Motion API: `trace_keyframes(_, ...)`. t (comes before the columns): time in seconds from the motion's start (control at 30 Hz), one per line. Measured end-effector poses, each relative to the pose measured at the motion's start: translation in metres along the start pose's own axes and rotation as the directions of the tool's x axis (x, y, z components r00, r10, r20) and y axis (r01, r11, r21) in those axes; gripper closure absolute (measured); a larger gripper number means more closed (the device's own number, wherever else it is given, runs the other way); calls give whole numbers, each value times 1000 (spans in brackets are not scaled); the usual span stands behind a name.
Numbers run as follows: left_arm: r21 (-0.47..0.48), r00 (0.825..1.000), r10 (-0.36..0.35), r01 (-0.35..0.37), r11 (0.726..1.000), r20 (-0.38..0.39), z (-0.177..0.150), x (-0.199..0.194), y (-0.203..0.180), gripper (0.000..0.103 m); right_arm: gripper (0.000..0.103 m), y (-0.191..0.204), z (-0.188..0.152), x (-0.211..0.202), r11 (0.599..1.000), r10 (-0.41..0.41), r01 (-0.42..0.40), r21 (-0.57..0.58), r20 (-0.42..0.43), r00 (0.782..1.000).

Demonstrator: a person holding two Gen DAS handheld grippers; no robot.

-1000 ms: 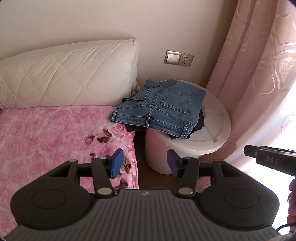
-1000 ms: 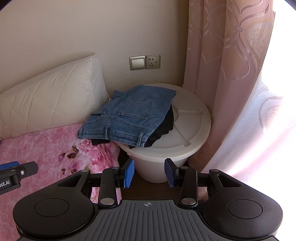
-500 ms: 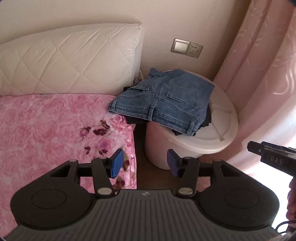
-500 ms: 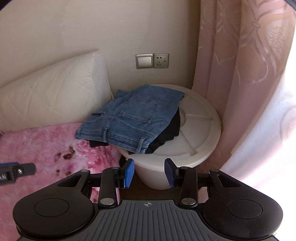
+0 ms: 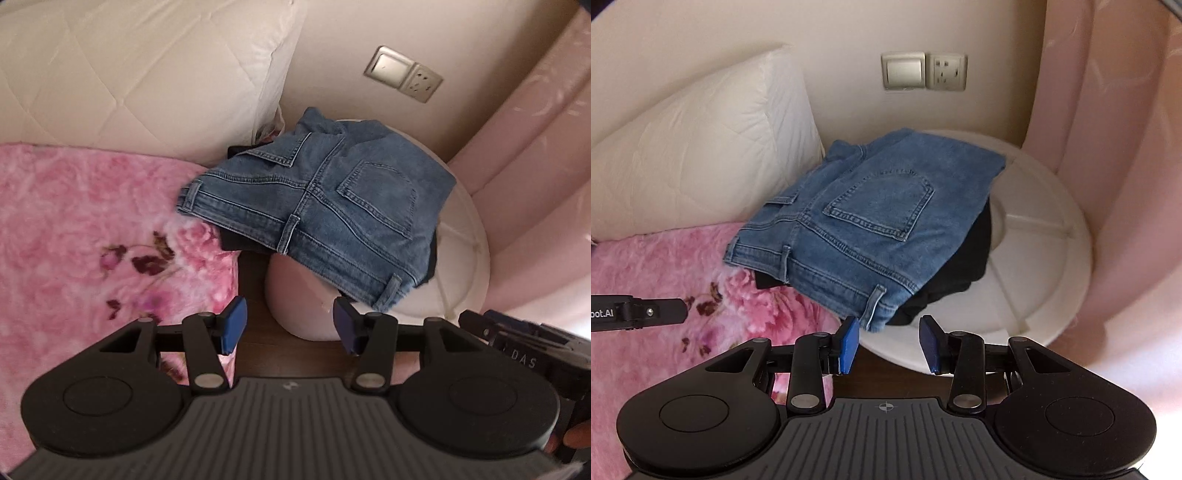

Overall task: Fold clothes
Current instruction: 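Move both grippers open toward the blue jeans on the bucket lid, then close the right gripper on the jeans edge while the left gripper grasps another edge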

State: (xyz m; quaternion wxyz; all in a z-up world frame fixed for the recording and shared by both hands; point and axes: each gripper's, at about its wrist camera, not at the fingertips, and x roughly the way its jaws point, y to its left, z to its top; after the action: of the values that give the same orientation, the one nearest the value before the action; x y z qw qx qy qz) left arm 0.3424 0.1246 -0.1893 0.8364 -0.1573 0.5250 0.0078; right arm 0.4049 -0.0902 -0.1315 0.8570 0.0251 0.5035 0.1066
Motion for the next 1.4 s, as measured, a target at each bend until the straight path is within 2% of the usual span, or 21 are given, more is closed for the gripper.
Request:
trace_keyframes(0.13, -74, 999, -7, 4, 997, -36, 13, 34, 14, 56, 63, -22, 13, 38, 988, 88, -81, 129, -50, 995)
trace_keyframes(0.27, -140, 998, -18, 9, 990, -64, 22, 66, 25, 57, 63, -35, 18, 76, 976, 98, -75, 204, -105, 990)
trace_keyframes(0.47, -141, 996, 12, -24, 990, -88, 35, 102, 28, 57, 63, -50, 15, 118, 951, 128, -79, 298, -147, 981)
trace_keyframes(0.6, -169, 994, 12, -31, 985, -112, 40, 116, 30, 57, 63, -54, 15, 135, 911, 210, -133, 391, -163, 964)
trace_keyframes(0.63, -177, 994, 9, -29, 984, -113, 41, 117, 31, 57, 65, -53, 18, 133, 916, 211, -137, 378, -161, 964)
trace_keyframes(0.7, -184, 993, 4, -25, 983, -114, 43, 119, 29, 57, 82, -50, 25, 122, 931, 204, -149, 332, -136, 970)
trace_keyframes(0.77, -187, 994, 2, -23, 982, -113, 46, 121, 28, 57, 83, -49, 34, 103, 936, 234, -205, 286, -68, 970)
trace_keyframes(0.87, -200, 994, -8, -13, 980, -106, 51, 127, 27, 57, 84, -58, 44, 85, 920, 275, -280, 273, 56, 960)
trace_keyframes(0.9, -210, 994, -15, -8, 978, -105, 53, 130, 27, 57, 83, -62, 47, 86, 913, 278, -286, 289, 69, 958)
trace_keyframes(1.0, -262, 991, -56, 23, 965, -118, 55, 142, 27, 57, 82, -79, 52, 110, 869, 311, -287, 403, 5, 950)
trace_keyframes(1.1, -324, 985, -102, 52, 945, -139, 55, 154, 30, 57, 81, -91, 57, 117, 812, 353, -322, 487, 29, 935)
trace_keyframes(1.2, -423, 982, -140, 73, 903, -128, 50, 161, 36, 58, 81, -93, 64, 116, 803, 367, -341, 489, 46, 929)
trace_keyframes(1.3, -530, 980, -175, 98, 842, -97, 47, 169, 46, 58, 81, -95, 65, 118, 803, 375, -344, 487, 35, 926)
trace_keyframes(1.4, -629, 974, -218, 126, 767, -70, 44, 178, 55, 57, 81, -99, 64, 113, 780, 393, -366, 507, 59, 918)
